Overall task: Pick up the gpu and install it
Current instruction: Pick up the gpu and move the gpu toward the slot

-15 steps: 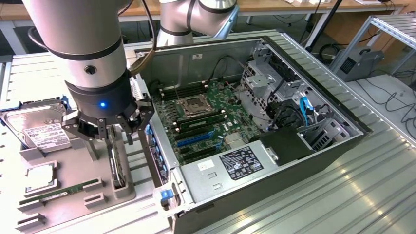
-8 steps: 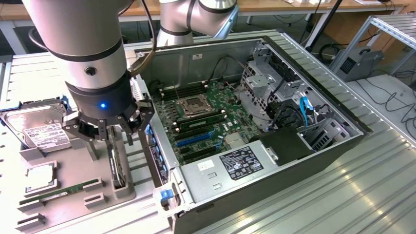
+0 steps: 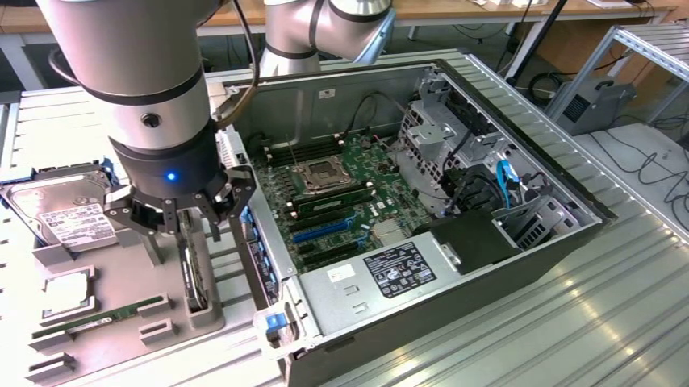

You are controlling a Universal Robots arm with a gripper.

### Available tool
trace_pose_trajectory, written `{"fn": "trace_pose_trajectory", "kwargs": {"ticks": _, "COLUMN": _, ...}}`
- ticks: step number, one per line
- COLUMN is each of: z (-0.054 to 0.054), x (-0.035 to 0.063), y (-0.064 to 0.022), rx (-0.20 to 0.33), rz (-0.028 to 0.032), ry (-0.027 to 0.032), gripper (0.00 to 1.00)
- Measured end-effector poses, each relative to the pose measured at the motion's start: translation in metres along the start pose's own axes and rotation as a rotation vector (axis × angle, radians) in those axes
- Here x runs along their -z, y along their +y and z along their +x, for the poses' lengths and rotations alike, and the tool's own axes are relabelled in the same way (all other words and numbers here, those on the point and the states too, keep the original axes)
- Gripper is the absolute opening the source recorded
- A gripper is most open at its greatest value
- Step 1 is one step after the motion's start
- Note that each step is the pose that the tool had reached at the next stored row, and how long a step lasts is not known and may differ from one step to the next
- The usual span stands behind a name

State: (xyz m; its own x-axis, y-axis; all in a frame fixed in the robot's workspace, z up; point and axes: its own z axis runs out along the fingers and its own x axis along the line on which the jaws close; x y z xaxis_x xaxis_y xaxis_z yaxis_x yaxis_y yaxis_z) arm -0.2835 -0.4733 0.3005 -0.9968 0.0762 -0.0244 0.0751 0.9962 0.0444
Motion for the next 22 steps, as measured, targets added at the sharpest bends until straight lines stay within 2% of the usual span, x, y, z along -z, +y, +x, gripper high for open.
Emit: {"fn": "trace_pose_trajectory", "kwargs": {"ticks": 22, "z": 0.0001, "x": -0.0059, "y": -0.0003, "rx": 0.0, "rz": 0.0001, "ry": 0.0001, "gripper": 0.42}}
